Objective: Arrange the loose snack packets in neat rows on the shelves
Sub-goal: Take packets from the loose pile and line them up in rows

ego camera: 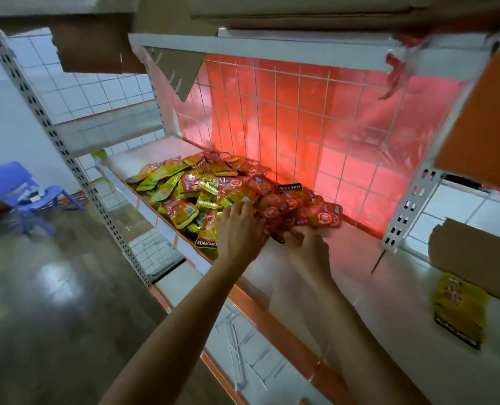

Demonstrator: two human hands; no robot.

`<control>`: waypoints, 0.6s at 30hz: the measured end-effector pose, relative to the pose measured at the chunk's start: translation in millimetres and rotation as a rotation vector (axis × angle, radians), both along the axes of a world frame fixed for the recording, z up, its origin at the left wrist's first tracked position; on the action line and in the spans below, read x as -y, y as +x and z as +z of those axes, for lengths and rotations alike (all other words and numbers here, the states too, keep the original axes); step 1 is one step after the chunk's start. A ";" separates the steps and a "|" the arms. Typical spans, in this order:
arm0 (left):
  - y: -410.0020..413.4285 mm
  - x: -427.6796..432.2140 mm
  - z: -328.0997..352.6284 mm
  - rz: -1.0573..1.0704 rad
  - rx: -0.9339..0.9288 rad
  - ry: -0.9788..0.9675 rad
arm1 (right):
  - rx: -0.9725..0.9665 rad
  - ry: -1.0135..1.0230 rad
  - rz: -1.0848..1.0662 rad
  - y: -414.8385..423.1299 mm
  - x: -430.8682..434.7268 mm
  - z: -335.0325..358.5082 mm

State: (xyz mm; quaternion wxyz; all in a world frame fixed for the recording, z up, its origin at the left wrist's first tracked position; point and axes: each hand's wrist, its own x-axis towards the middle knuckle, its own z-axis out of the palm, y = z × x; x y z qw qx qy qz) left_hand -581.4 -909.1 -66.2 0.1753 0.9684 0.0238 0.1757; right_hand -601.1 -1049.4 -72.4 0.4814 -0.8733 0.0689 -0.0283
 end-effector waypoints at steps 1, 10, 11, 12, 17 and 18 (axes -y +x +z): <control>10.1 -5.8 2.2 -0.012 -0.007 0.013 | 0.003 0.015 -0.032 8.4 -8.0 1.1; 64.9 -35.2 -4.5 -0.104 -0.105 0.084 | -0.054 0.144 -0.348 62.9 -57.9 -4.8; 66.5 -37.1 -5.2 -0.107 -0.098 0.090 | -0.058 0.152 -0.379 65.5 -60.9 -6.2; 69.2 -40.4 -5.6 -0.113 -0.083 0.089 | -0.052 0.168 -0.412 68.1 -64.2 -7.4; 69.8 -49.2 -3.3 -0.161 -0.032 0.086 | 0.015 0.231 -0.490 72.5 -67.0 -11.5; 69.4 -50.4 -1.6 -0.186 -0.027 0.065 | 0.052 0.241 -0.502 72.1 -67.0 -11.8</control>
